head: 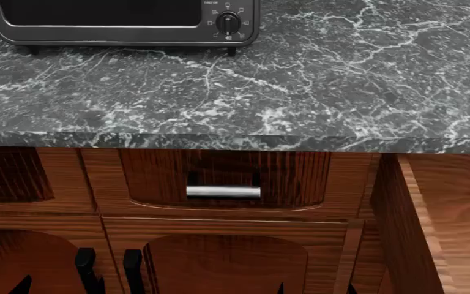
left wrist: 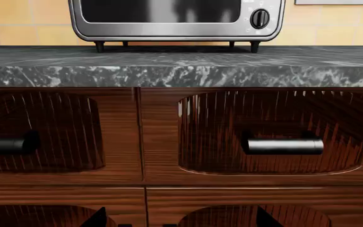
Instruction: Close the right drawer.
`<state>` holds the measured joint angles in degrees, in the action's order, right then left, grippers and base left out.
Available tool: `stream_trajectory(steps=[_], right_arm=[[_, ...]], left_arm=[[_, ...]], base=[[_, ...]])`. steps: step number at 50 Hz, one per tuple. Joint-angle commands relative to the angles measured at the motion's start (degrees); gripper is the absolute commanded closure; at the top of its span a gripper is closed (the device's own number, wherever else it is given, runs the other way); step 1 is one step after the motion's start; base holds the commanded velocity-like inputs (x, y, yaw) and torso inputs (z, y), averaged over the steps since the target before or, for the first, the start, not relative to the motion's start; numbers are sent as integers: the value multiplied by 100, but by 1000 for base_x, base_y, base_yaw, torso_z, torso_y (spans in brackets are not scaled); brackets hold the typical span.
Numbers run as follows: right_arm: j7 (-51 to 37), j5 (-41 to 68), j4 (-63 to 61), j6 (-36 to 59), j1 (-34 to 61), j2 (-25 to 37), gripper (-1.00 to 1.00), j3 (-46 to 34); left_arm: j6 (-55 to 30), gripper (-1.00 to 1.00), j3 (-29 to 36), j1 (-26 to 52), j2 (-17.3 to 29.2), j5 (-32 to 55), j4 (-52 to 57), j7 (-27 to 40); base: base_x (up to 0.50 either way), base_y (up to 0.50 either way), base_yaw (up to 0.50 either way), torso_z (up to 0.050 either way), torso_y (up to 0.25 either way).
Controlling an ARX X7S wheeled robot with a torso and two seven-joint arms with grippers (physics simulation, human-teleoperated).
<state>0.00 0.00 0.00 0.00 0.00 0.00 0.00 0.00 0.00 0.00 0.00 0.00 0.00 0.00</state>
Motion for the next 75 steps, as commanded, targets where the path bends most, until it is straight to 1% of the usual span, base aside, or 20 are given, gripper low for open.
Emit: stream_trajectory(steps=[1,8,14,16,19,24,46,59,60,61,63,64,65,66,68,69,70,72,73,75], right_arm=[[-125,48,74,-71,23,102,-100,-103],[-237,166,161,14,98,239,-100,-253],[-288,248,192,69,126,307,-100,-336],[-309,264,193,78,130,326,-100,-360],[-346,267,222,83,139,358,-100,-397],[-393,284,244,62,127,406,-100,-448],[-535,351,172,79,96,569,-100,-689],[-632,414,164,90,204,657,-100,-735],[-679,420,66,117,207,661,-100,-706],[-721,428,-43,178,216,667,-100,-682],[-771,470,-201,304,217,678,-100,-645],[-718,691,-673,487,170,702,-100,-574],[-779,651,-900,622,162,735,-100,-570],[-859,667,-1540,916,221,790,-100,-516],[-883,762,-2271,1350,276,877,-100,-478],[-971,926,-2930,1896,379,911,-100,-377],[-1028,1005,-3419,2184,500,945,-100,-322],[-1118,1018,-3927,2565,622,1027,-100,-286],[-1210,1136,-4295,2956,732,1045,-100,-163],[-1221,1306,-4614,3231,847,1086,-100,-54]], left_arm=[[-24,-100,113,2,92,81,9,103],[-100,-100,301,26,220,163,11,288],[-315,-100,262,16,269,729,166,127],[-256,-100,306,-16,311,817,210,45],[-405,-100,377,22,355,772,196,113],[-253,-100,447,-1,401,758,167,146],[-337,-100,581,24,560,933,233,339],[-159,-100,639,11,638,965,319,458],[-165,-100,598,-19,628,1102,432,430],[-121,-100,629,-23,651,993,498,484],[-234,-100,582,-17,663,1086,691,534],[-471,-100,525,-45,725,1267,1239,546],[-527,-100,546,-30,769,1172,1437,613],[-957,-100,503,57,861,1268,2068,706],[-1482,-100,498,128,982,1243,2643,862],[-1573,-100,325,105,986,1395,3080,961],[-1875,-100,279,98,1079,1513,3503,999],[-2120,-100,181,184,1162,1600,4024,1130],[-2478,-100,145,292,1296,1734,4536,1164],[-2760,-100,39,444,1354,1890,4917,1251]], base=[[0,0,0,0,0],[0,0,0,0,0],[0,0,0,0,0],[0,0,0,13,0],[0,0,0,50,0],[0,0,0,50,0],[0,0,0,50,0],[0,0,0,0,0],[0,0,0,0,0],[0,0,0,0,0],[0,0,0,0,0],[0,0,0,0,0],[0,0,0,0,0],[0,0,0,0,0],[0,0,0,0,0],[0,0,0,0,0],[0,0,0,0,0],[0,0,0,0,0],[0,0,0,0,0],[0,0,0,0,0]])
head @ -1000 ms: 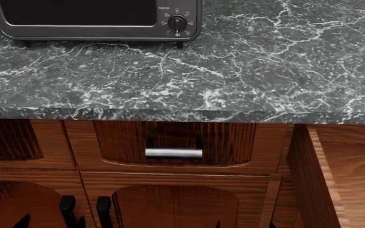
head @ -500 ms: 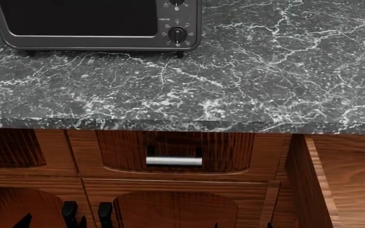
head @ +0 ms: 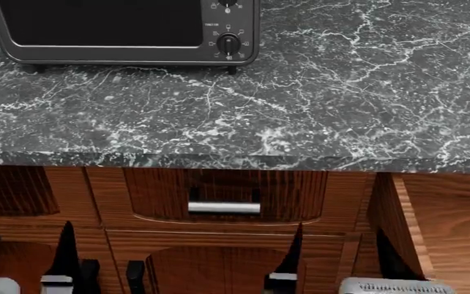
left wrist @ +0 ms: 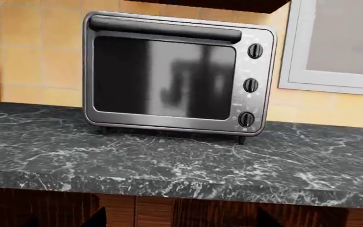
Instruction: Close the right drawer.
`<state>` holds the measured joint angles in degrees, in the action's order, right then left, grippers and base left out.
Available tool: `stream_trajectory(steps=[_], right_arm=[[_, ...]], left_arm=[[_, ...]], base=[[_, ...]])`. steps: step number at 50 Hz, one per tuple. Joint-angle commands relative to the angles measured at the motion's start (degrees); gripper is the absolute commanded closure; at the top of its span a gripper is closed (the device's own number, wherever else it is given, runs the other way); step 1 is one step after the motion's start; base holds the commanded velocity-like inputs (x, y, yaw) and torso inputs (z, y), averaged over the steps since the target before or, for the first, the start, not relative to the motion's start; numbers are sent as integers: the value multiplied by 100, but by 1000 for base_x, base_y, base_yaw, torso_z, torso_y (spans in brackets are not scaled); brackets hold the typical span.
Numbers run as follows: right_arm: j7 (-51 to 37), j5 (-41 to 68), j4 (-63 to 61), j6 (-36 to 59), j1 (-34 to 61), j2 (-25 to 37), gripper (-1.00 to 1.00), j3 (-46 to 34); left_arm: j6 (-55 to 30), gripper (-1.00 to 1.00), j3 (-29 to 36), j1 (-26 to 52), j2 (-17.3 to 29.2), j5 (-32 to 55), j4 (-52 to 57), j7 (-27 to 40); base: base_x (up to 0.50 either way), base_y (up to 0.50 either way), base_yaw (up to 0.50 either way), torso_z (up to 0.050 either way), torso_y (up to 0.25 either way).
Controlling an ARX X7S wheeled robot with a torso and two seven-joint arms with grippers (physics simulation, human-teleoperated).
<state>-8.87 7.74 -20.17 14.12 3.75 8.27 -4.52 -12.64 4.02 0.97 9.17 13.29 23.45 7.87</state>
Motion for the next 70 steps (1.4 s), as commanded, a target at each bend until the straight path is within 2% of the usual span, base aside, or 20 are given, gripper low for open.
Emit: stream_trajectory(steps=[1,6,10,14,20,26,39,42,44,46,52,53,59,70], right_arm=[[-375,646,-2849,2005,589,274,-100,516],[-556,906,-3529,2800,1134,414,-100,799],[-631,1180,-3805,3187,1525,437,-100,991],[-684,1269,-3803,3271,1730,456,-100,1060],[-812,1459,-3953,3376,1807,583,-100,1256],[-924,1441,-3775,3194,1675,640,-100,1075],[-934,1733,-3795,3269,1588,791,-100,1120],[-816,2164,-3714,3268,1564,661,-100,1416],[-1007,1573,-3656,3181,1626,844,-100,971],[-967,1733,-3605,3038,1601,733,-100,1096],[-1050,1569,-3559,3183,1664,929,-100,797],[-1028,1828,-3592,3144,1621,792,-100,1059],[-1052,2106,-3877,3325,1513,932,-100,1275],[-1133,2085,-3722,3182,1562,1025,-100,1151]], left_arm=[[-1850,-100,-531,504,429,750,2813,639],[-2703,-100,-922,890,524,1646,3561,894],[-2528,-100,-703,1356,1600,2749,3648,2078],[-2584,-100,-827,1642,1740,3199,3619,2422],[-2465,-100,-517,1848,1911,3302,3609,2641],[-2136,-100,-323,1657,2042,3304,3584,2683],[-1896,-100,-223,1521,2264,3460,3579,2830],[-1852,-100,-155,1502,2287,3354,3517,2819],[-1842,-100,-121,1505,2289,3346,3494,2822],[-1847,-100,-120,1515,2324,3388,3529,2864],[-1776,-100,-66,1511,2357,3393,3496,2873],[-1785,-100,-57,1524,2371,3396,3511,2897],[-1690,-100,-11,1481,2390,3345,3494,2910],[-1583,-100,53,1455,2456,3326,3486,2959]], base=[[0,0,0,0,0],[0,0,0,0,0],[0,0,0,0,0],[0,0,0,0,0],[0,0,0,0,0],[0,0,0,0,0],[0,0,0,0,0],[0,0,0,0,0],[0,0,0,0,0],[0,0,0,0,0],[0,0,-22,0,0],[-51,0,-500,0,0],[-51,1,-500,0,0],[-52,4,-500,0,0]])
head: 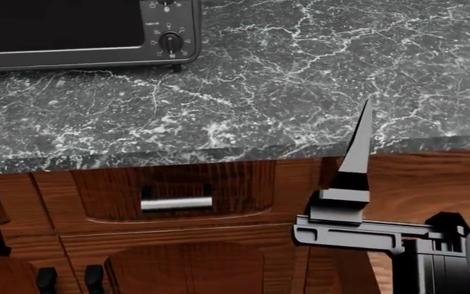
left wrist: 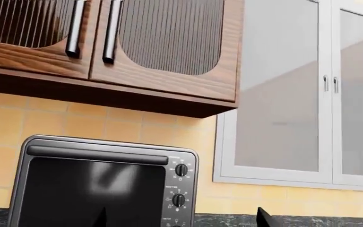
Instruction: Close the right drawer.
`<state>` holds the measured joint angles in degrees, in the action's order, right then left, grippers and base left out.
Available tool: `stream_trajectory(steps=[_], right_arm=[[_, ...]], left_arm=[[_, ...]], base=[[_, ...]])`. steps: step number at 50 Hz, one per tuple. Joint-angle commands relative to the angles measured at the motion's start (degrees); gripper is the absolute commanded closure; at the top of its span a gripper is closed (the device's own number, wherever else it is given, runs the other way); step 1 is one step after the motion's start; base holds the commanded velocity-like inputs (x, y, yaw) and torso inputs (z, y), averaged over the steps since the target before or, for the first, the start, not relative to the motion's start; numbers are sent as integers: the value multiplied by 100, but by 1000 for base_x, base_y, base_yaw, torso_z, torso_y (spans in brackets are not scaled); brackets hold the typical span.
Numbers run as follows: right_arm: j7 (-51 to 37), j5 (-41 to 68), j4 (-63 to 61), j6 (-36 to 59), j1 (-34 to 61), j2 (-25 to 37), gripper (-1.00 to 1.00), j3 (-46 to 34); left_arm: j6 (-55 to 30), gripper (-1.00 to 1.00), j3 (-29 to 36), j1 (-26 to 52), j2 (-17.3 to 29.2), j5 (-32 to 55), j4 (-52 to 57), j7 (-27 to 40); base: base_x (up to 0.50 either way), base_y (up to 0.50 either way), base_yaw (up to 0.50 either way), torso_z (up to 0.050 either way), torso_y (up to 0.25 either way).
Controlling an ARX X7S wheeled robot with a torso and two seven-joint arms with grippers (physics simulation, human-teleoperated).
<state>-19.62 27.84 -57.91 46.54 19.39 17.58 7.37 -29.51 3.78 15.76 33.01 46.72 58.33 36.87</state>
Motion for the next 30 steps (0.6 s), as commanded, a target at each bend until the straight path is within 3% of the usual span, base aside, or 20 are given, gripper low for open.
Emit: stream_trajectory(steps=[1,30], right_arm=[[-58,40,71,-82,-13,110,-100,-80],[-352,313,120,-22,105,314,-100,-33]], left_arm=[[117,-100,88,-31,76,-20,-9,57],[240,-100,210,84,282,111,-9,232]], base=[[-50,6,-500,0,0],[-50,10,-500,0,0]])
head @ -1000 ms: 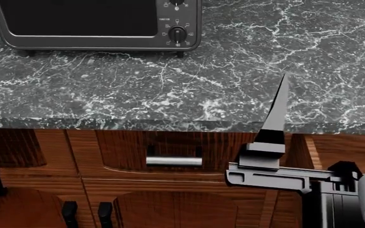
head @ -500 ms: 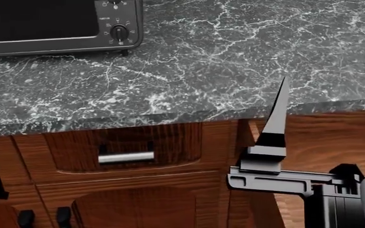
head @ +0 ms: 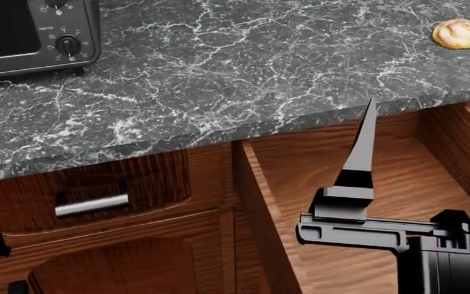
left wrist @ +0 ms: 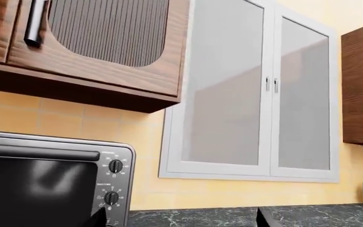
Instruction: Close the right drawer.
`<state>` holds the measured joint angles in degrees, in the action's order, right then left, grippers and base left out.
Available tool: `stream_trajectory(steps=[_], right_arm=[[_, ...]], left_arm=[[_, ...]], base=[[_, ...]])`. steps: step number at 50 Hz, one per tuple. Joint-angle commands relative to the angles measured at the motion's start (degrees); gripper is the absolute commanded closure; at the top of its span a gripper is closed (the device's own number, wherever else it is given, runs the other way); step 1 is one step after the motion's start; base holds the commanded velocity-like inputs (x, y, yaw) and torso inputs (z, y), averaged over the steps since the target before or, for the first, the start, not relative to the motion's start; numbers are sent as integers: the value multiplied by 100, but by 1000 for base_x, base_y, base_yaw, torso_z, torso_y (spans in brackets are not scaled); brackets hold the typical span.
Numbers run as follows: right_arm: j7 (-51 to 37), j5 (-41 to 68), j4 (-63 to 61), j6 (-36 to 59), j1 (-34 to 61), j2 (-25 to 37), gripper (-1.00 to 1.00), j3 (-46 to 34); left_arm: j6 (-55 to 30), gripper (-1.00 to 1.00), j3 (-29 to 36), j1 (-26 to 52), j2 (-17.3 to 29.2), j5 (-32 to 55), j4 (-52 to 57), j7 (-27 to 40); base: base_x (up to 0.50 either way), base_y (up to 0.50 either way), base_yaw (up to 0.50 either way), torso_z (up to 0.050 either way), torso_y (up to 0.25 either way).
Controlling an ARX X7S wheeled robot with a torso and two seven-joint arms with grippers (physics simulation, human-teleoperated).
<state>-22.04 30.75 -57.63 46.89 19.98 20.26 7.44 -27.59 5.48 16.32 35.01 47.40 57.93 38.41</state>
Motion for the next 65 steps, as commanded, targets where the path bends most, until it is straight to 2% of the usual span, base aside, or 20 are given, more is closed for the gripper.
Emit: stream_trajectory(steps=[1,20,45,65], right_arm=[[-118,31,59,-52,37,61,-100,-37],[-233,281,-17,-113,-61,202,-100,47],[-310,191,225,-365,7,303,-100,-214],[-487,499,50,-294,-67,448,-100,-28]], left_arm=[[56,-100,45,24,89,46,34,83],[241,-100,165,-47,232,19,66,180],[349,-100,343,48,338,36,-31,261],[464,-100,411,15,465,69,16,363]], base=[[-52,16,-500,0,0],[-48,18,-500,0,0],[-45,24,-500,0,0],[-41,30,-500,0,0]])
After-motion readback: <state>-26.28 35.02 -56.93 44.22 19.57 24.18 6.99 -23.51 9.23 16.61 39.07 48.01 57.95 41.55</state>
